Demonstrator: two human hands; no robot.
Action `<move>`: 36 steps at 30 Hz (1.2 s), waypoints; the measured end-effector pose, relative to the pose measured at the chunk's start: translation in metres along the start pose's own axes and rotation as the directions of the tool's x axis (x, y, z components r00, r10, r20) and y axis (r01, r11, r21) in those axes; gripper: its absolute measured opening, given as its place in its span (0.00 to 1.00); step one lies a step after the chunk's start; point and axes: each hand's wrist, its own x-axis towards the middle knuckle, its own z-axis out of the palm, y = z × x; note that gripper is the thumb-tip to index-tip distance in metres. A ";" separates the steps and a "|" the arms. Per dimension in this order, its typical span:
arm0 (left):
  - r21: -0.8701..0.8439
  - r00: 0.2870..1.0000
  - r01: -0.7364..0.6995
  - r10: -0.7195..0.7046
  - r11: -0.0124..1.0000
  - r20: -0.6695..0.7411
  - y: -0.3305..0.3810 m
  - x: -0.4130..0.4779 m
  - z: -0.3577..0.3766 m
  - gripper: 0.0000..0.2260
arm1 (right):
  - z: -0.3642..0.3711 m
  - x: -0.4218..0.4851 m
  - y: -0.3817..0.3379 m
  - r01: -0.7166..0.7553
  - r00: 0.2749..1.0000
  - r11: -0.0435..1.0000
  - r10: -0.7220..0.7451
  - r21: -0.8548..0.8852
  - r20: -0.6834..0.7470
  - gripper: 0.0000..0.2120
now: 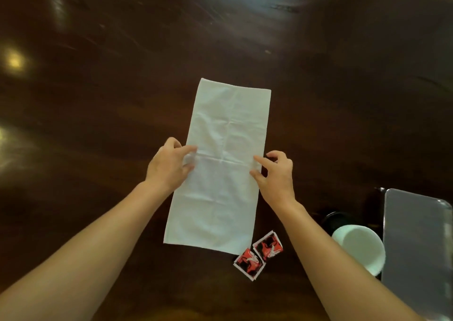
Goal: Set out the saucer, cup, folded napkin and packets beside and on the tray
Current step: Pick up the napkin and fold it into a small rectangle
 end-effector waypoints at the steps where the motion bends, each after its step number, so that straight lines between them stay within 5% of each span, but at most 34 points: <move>1: -0.040 1.000 -0.001 0.001 0.999 -0.016 -0.004 0.002 0.001 0.21 | -0.001 -0.001 0.002 -0.015 1.000 0.999 0.014 0.036 0.014 0.20; 15: -0.278 0.995 0.087 -0.098 0.957 -0.027 -0.017 0.025 0.000 0.13 | -0.010 0.026 0.006 -0.135 0.991 0.978 0.131 0.161 0.037 0.12; 24: -0.147 0.997 0.056 -0.065 0.987 -0.053 0.001 0.007 -0.014 0.09 | -0.028 0.022 -0.010 -0.077 0.994 0.997 0.075 0.018 0.078 0.08; 36: -0.222 0.872 -0.234 0.103 0.947 -0.478 0.044 -0.011 -0.137 0.08 | -0.141 0.042 -0.097 0.222 0.952 0.972 -0.198 0.081 -0.233 0.06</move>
